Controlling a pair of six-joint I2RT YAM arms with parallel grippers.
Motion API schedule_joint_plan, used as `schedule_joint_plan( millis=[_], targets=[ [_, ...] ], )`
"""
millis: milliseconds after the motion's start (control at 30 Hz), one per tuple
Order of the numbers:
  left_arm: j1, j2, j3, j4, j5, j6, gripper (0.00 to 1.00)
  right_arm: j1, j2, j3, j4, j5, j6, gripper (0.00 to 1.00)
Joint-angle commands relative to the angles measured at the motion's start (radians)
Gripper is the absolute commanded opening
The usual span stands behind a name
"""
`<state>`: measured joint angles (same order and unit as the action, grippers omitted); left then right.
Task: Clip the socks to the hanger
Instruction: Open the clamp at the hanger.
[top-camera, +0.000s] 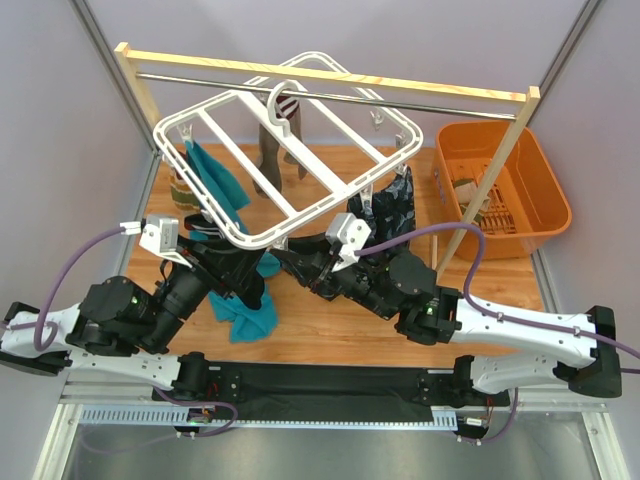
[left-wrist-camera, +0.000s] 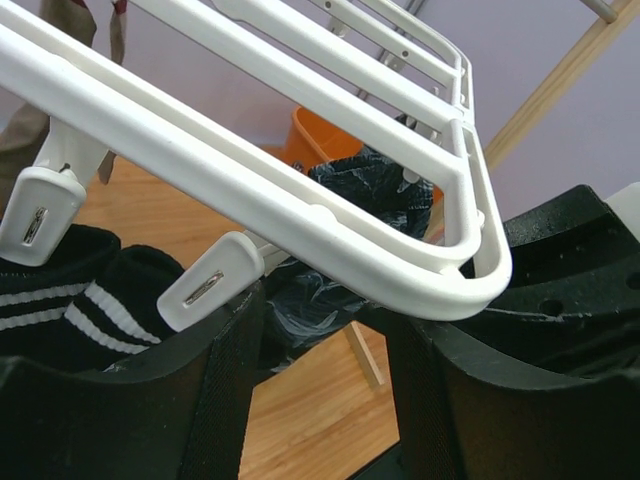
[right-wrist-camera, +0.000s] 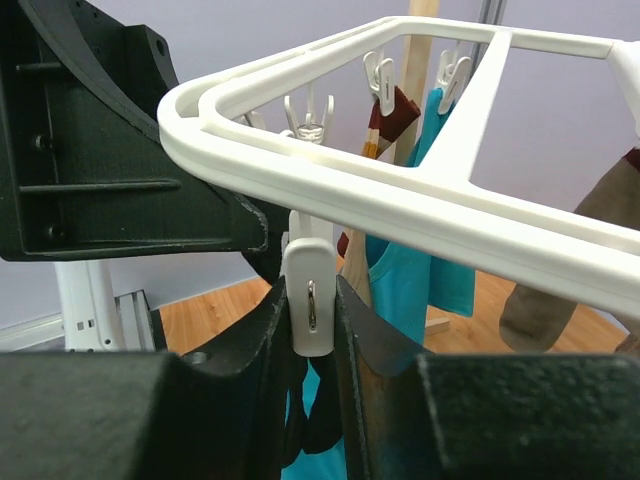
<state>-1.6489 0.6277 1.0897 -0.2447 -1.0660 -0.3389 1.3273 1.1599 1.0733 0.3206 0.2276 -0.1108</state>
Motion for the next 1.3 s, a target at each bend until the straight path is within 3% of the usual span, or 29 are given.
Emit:
schedule_joint_plan(
  millis=[0, 67, 133, 233, 467, 567, 800, 1267],
  targets=[
    [0.003, -0.017, 0.041, 0.01, 0.032, -0.032, 0.58, 0.004, -0.032, 0.027, 0.04, 0.009, 0.036, 0.21],
    [0.003, -0.025, 0.039, 0.005, 0.052, -0.069, 0.57, 0.004, -0.046, 0.034, 0.015, 0.006, 0.063, 0.08],
    [0.003, -0.04, 0.039, -0.001, 0.098, -0.107, 0.53, 0.003, -0.054, 0.051, -0.044, 0.006, 0.083, 0.0],
    [0.003, -0.054, 0.042, -0.022, 0.164, -0.161, 0.48, 0.004, -0.058, 0.108, -0.159, -0.008, 0.105, 0.0],
    [0.003, -0.049, 0.03, 0.067, 0.279, -0.204, 0.5, 0.004, 0.017, 0.329, -0.515, -0.076, 0.23, 0.0],
    [0.001, -0.025, 0.07, 0.024, 0.308, -0.256, 0.5, 0.006, 0.078, 0.44, -0.661, -0.106, 0.281, 0.0],
    [0.003, -0.04, 0.044, 0.076, 0.4, -0.333, 0.35, 0.012, 0.142, 0.551, -0.847, -0.129, 0.321, 0.0],
    [0.003, 0.155, 0.311, -0.376, 0.222, -0.451, 0.38, 0.023, 0.139, 0.597, -0.982, -0.073, 0.344, 0.0]
  ],
)
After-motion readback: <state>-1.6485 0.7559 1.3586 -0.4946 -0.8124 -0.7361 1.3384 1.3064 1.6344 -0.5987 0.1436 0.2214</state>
